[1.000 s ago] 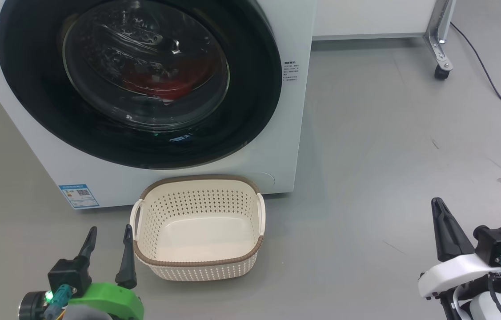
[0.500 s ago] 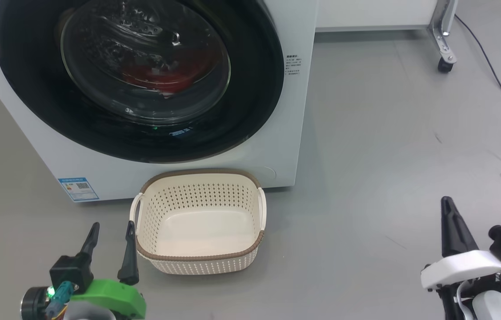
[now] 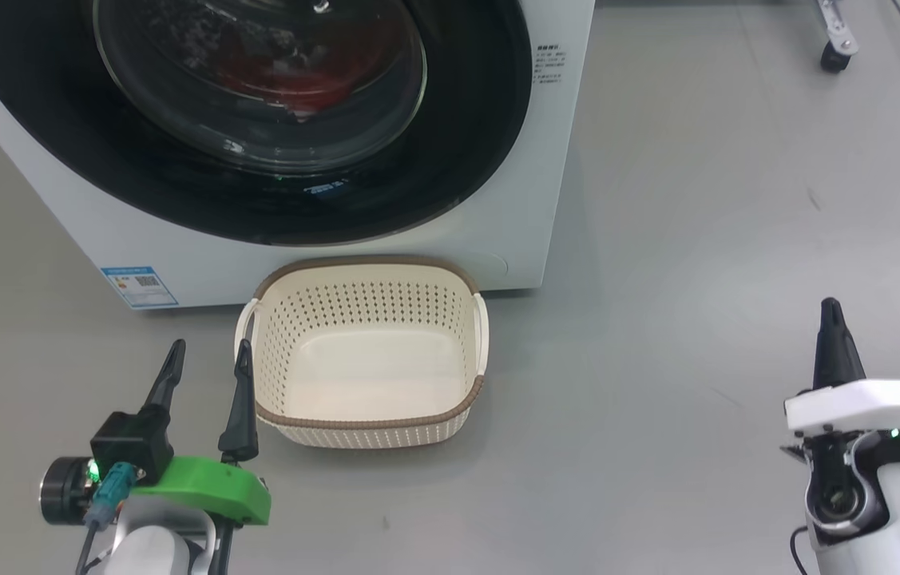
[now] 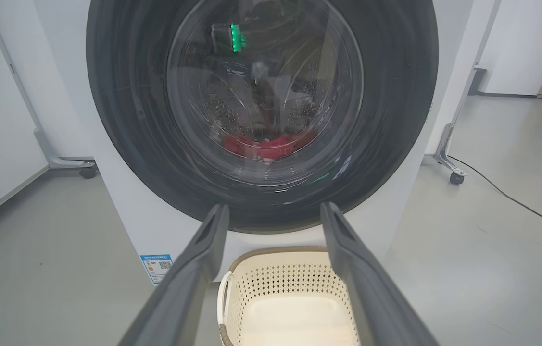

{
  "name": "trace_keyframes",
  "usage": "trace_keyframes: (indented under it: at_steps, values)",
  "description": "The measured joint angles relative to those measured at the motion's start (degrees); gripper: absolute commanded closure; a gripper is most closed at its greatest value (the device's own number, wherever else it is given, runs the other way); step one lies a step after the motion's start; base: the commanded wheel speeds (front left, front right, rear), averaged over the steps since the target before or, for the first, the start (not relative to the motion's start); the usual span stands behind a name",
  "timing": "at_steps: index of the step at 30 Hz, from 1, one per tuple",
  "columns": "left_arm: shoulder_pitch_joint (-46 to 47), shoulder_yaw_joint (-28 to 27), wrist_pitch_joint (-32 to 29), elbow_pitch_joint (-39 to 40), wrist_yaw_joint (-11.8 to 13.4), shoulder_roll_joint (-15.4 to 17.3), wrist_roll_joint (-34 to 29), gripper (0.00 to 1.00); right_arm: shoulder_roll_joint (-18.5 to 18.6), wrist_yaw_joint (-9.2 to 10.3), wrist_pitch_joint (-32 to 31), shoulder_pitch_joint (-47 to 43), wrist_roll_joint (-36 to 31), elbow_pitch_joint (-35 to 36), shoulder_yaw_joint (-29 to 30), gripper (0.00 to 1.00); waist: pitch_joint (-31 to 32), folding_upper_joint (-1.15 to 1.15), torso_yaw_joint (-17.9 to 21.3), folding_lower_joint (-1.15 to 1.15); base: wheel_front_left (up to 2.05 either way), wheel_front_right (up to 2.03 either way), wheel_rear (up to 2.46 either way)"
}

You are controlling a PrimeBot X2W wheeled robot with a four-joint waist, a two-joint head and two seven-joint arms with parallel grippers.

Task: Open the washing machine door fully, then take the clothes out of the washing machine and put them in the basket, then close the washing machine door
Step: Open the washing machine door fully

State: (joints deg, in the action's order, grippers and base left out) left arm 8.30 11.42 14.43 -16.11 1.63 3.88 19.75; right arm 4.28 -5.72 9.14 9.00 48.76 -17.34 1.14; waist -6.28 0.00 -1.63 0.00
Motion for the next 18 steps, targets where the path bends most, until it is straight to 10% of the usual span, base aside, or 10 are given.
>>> trace_keyframes:
  at_steps: [18]
  values:
    - [5.1,2.0,0.0,2.7,-1.0,-1.0,-1.2,0.0,-0.7,-0.6,-18.8,17.9,30.5,-1.9,7.8,1.0,-8.4,0.0,-3.6,0.0,0.0,0.0,0.0]
